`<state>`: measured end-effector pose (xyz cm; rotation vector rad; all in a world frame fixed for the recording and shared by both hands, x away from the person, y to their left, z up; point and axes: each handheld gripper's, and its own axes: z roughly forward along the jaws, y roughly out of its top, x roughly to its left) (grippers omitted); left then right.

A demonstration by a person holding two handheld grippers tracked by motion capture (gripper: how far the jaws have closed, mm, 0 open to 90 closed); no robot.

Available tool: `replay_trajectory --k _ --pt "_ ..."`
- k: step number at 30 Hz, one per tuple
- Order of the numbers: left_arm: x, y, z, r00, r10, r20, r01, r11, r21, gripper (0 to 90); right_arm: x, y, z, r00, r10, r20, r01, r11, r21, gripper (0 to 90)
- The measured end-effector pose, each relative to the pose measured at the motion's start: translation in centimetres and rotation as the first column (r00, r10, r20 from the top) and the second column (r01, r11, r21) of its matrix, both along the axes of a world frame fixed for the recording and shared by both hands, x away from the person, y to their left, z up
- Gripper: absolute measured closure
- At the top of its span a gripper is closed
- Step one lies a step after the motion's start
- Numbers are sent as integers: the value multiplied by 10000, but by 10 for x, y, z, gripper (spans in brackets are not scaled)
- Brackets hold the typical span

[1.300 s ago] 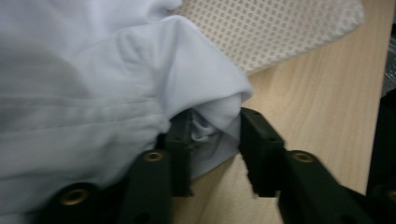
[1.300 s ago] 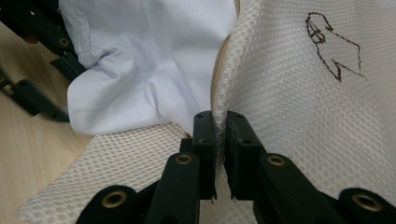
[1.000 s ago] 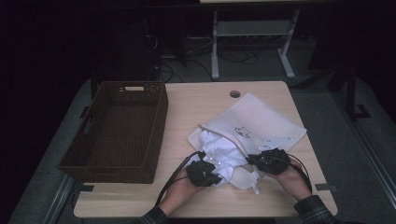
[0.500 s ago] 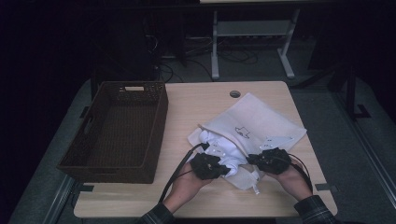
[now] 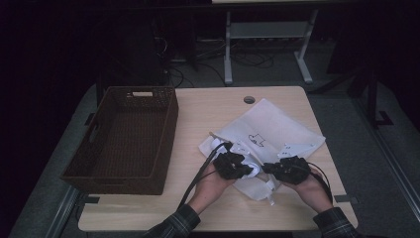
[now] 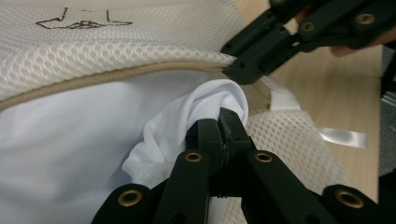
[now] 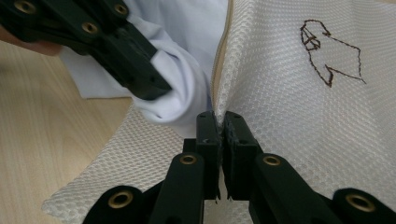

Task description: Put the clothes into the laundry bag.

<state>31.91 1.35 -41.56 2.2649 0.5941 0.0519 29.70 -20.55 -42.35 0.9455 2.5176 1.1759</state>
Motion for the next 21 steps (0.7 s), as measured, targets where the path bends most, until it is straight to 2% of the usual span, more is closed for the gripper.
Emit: replay_trajectory --k 6,13,17,21 --pt "8 -8 -4 9996 271 60 -271 9996 12 891 0 0 3 10000 -17 65 17 10000 81 855" --pt "16 -20 -6 9956 849 406 -848 9964 -35 891 -1 -1 6 10000 23 74 -25 9996 287 858" --pt "24 -25 -7 9889 1361 594 -1348 9905 -260 891 -2 -2 9 9999 78 140 -85 9989 468 859" --pt "32 -26 -7 9784 1915 772 -1860 9798 -732 891 -2 -4 11 9998 67 171 -78 9978 666 861"
